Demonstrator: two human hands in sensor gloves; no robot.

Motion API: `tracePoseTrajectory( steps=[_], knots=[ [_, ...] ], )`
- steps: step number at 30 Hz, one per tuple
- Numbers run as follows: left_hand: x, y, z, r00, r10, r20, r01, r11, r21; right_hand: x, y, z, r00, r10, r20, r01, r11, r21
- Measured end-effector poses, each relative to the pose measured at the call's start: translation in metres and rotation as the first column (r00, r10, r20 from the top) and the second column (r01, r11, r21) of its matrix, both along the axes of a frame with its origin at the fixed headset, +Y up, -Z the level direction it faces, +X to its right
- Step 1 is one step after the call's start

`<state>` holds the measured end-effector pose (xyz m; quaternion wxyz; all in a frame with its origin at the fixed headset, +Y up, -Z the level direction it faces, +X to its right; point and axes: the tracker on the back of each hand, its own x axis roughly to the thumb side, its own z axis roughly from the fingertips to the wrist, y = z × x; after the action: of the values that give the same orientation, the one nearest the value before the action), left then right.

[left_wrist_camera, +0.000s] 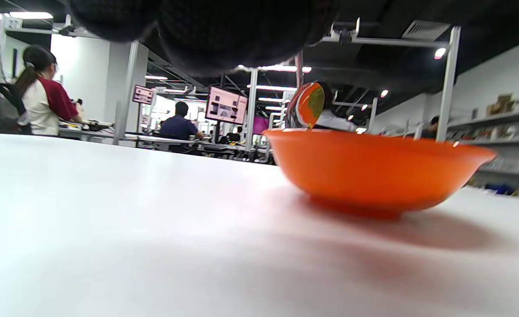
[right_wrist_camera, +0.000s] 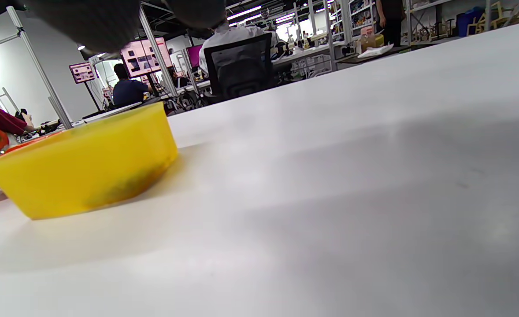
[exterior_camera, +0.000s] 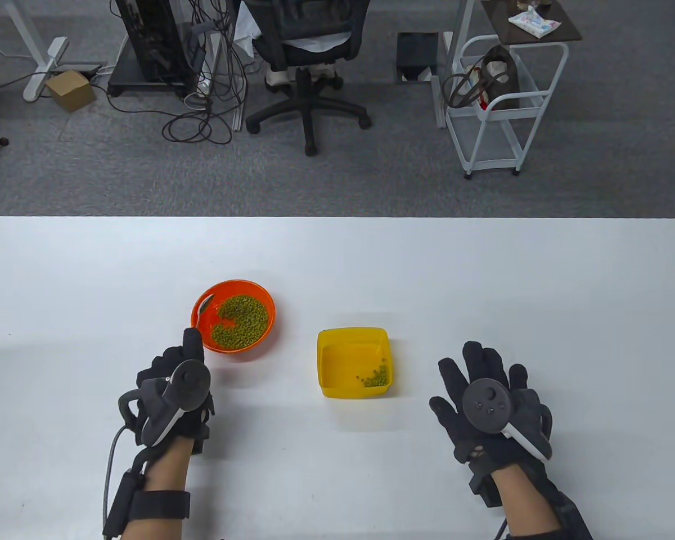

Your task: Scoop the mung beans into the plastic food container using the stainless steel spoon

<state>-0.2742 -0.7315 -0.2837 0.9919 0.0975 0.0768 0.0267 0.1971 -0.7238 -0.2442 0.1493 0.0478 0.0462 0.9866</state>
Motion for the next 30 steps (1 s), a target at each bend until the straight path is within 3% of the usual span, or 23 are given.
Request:
tracePoseTrajectory(
  steps=[15, 21, 25, 30],
  knots=[
    [0.014, -0.001, -0.003, 1.0, -0.019, -0.022, 0.018, 0.998, -0.056, 0.0, 0.0, 0.001, 1.0, 0.0, -0.001, 0.0, 1.0, 0.003],
    [0.017, 0.01, -0.001, 0.989, 0.144, -0.032, -0.145, 0.989, -0.025, 0.0, 0.0, 0.001, 1.0, 0.001, -0.004, -0.001, 1.0, 0.0],
    [0.014, 0.007, -0.002, 0.922, 0.382, -0.061, -0.386, 0.919, -0.075, 0.0, 0.0, 0.001, 1.0, 0.002, -0.006, -0.002, 1.0, -0.002],
    [0.005, -0.007, -0.005, 0.745, 0.657, -0.118, -0.667, 0.734, -0.125, 0.0, 0.0, 0.001, 1.0, -0.002, -0.007, 0.002, 1.0, -0.007]
  ],
)
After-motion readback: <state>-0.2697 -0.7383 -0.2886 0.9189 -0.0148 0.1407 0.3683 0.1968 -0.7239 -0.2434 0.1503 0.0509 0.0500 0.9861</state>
